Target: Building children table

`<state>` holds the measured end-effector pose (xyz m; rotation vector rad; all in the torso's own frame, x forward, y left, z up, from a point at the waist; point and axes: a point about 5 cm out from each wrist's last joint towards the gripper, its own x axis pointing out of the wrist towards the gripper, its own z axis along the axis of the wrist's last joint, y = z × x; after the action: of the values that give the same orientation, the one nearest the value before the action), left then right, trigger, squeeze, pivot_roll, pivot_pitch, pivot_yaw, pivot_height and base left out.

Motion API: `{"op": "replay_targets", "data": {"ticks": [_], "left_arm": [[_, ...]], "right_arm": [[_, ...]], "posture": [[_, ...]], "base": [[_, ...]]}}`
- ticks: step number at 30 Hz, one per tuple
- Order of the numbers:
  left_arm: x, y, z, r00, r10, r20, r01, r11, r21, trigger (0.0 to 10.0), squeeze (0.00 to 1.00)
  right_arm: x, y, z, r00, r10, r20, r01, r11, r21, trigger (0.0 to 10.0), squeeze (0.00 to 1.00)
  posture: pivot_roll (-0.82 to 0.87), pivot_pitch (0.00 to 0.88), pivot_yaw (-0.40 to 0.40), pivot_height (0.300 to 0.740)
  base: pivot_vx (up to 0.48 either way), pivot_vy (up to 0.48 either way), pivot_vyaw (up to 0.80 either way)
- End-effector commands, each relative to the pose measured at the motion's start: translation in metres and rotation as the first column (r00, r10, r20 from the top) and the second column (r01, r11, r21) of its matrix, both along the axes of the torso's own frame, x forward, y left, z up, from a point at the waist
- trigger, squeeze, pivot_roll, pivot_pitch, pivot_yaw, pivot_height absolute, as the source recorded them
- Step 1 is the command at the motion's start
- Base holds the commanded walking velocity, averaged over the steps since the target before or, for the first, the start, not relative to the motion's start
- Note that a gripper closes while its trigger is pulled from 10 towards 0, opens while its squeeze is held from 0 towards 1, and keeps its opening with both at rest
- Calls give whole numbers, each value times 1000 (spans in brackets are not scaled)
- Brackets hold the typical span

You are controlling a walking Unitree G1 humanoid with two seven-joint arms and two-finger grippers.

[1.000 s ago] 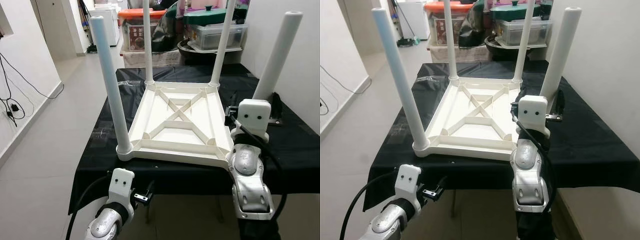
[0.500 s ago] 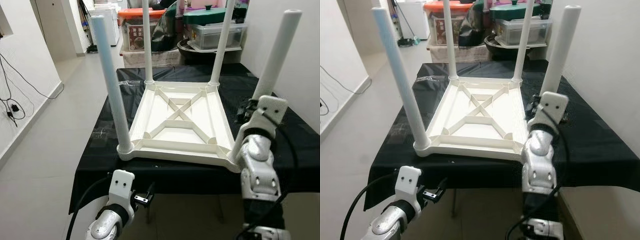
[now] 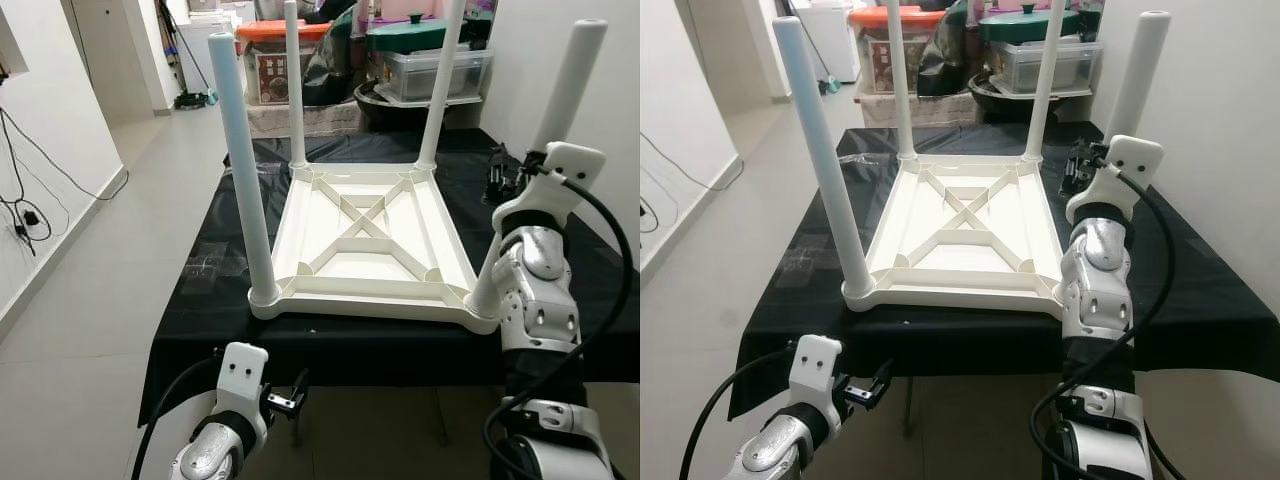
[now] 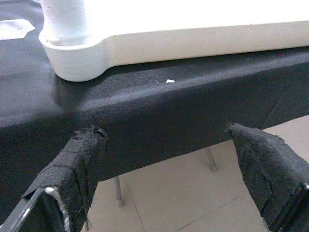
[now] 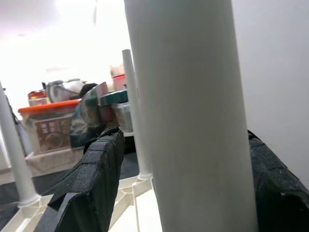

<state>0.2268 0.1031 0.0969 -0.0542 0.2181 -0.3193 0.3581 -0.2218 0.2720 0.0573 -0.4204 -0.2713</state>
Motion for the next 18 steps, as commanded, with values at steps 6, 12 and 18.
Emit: {"op": "replay_targets", "data": {"ticks": [6, 12, 18], "left_arm": [[-3, 4, 3, 1000, 10, 1, -10, 1000, -1, 10000, 0], [-4, 4, 3, 1000, 11, -1, -11, 1000, 1, 10000, 0], [-3, 4, 3, 1000, 8, -8, -8, 1000, 1, 10000, 0]], "right_arm": [[19, 11, 2, 991, 130, -30, -130, 991, -10, 10000, 0], [21, 26, -18, 976, 200, -89, -199, 980, 19, 10000, 0], [25, 38, -22, 964, 249, -90, -245, 968, 51, 10000, 0]], "posture": [[65, 0, -14, 740], [65, 0, -11, 740], [61, 0, -14, 740]], "base": [[0, 0, 0], [0, 0, 0], [0, 0, 0]]}}
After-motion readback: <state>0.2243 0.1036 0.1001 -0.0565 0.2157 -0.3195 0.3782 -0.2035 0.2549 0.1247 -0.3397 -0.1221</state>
